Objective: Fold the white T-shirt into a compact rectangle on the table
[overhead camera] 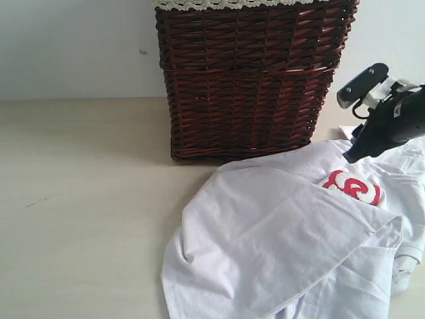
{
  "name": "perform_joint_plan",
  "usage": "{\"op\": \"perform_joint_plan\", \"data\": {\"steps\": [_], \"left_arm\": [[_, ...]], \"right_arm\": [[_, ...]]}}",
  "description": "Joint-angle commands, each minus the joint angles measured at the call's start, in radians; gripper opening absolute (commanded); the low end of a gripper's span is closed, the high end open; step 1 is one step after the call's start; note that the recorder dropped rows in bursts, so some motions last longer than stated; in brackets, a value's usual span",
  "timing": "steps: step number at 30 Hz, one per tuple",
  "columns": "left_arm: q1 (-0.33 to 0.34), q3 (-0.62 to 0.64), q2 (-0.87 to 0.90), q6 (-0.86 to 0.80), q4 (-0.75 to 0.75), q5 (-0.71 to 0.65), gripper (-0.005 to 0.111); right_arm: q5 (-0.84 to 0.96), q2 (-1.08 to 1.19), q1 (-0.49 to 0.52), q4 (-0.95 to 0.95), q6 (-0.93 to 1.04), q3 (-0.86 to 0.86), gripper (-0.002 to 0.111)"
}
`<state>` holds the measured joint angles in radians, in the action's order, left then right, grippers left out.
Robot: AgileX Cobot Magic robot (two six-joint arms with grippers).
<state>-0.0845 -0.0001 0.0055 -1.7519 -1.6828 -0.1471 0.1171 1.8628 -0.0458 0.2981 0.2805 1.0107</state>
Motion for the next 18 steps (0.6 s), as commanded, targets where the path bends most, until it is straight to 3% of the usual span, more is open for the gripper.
{"op": "perform_joint_plan", "data": {"steps": [1, 6, 8, 10, 18], "left_arm": [[-0.005, 0.0, -0.006, 0.002, -0.001, -0.003, 0.0], [-0.005, 0.0, -0.006, 0.002, -0.001, -0.003, 0.0], [-0.005, 0.0, -0.006, 0.002, -0.001, -0.003, 0.0], [-0.005, 0.0, -0.006, 0.002, -0.001, -0.003, 0.0], [-0.005, 0.0, -0.006, 0.002, -0.001, -0.003, 0.0]], "right_arm": [[0.246, -0.111, -0.088, -0.298, 0.189, 0.005, 0.043], [0.884, -0.23, -0.165, -0.762, 0.859, 0.005, 0.038], [1.104, -0.267, -0.169, -0.859, 0.931, -0.003, 0.041], [1.104, -0.319, -0.169, -0.897, 0.894, -0.044, 0.044], [1.035, -0.493, -0.084, -0.708, 0.786, -0.315, 0.055]]}}
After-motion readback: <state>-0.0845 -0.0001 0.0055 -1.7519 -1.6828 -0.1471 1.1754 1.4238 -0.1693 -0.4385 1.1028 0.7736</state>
